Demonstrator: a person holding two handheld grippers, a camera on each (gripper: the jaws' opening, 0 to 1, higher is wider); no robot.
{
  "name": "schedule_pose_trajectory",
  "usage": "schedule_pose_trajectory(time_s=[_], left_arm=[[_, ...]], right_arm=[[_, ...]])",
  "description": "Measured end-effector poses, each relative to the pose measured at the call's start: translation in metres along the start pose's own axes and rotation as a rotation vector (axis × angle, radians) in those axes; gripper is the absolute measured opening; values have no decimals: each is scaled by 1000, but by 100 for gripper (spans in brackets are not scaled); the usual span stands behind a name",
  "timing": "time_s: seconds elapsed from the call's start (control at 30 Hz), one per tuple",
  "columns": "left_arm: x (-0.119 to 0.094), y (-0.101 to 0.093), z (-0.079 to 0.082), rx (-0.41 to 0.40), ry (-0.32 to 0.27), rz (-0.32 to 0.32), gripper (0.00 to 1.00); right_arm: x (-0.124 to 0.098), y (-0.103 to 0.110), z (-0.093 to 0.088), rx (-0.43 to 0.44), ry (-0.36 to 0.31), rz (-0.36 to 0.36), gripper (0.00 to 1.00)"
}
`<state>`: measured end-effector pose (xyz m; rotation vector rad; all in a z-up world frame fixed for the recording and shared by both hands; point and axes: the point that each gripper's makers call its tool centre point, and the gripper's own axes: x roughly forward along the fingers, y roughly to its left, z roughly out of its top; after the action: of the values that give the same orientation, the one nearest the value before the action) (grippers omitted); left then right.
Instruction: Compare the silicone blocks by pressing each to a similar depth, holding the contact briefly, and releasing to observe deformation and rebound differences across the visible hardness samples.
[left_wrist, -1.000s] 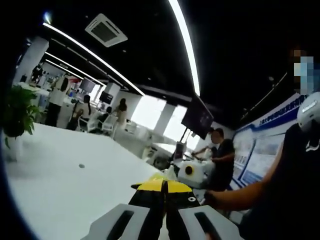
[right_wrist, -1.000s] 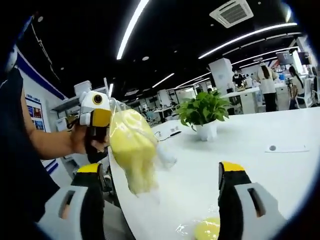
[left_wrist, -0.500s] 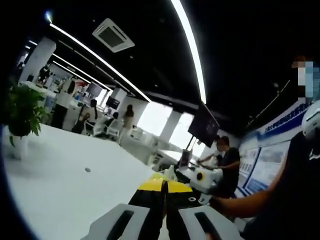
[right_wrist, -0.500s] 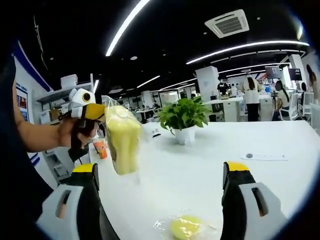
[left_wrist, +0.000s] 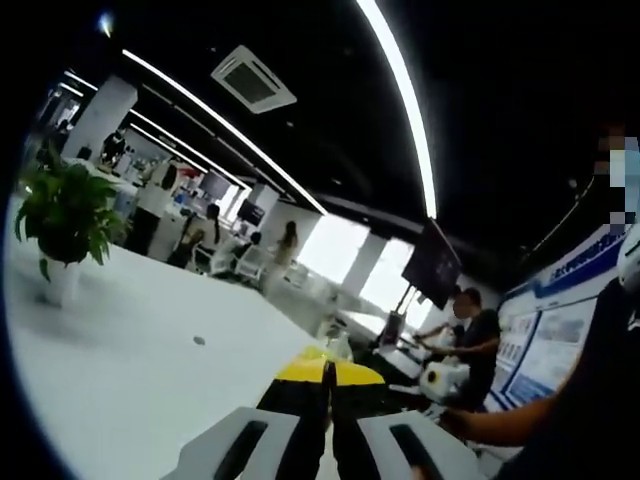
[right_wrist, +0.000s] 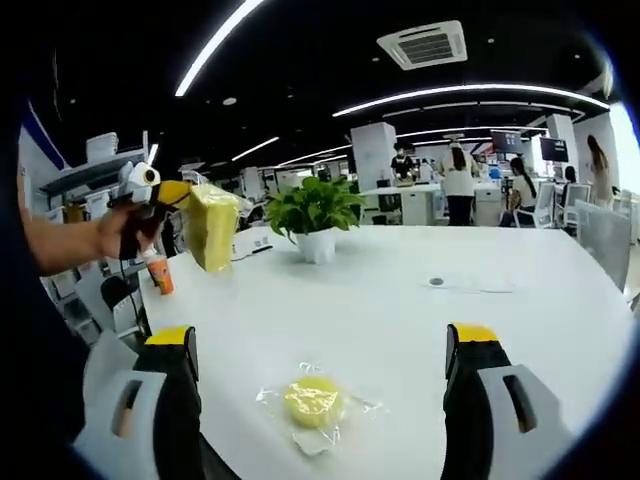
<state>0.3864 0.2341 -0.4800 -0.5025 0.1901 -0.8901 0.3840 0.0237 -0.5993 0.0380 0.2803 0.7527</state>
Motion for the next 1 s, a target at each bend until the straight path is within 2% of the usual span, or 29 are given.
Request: schedule_pose_trajectory(time_s=[0.3,0.57,1.0], left_arm=[[-4,19,-9,-60,-10,50,0],[-9,36,-27,-130,-9,82,0],[-12,62,-52,-230,14,106,0]], right_arm=[[-20,-21,-18,-25,28,-76,97],[-29,-27,-33,-10,54,-105,97],[-32,-30,-46,6,74,-120,97]])
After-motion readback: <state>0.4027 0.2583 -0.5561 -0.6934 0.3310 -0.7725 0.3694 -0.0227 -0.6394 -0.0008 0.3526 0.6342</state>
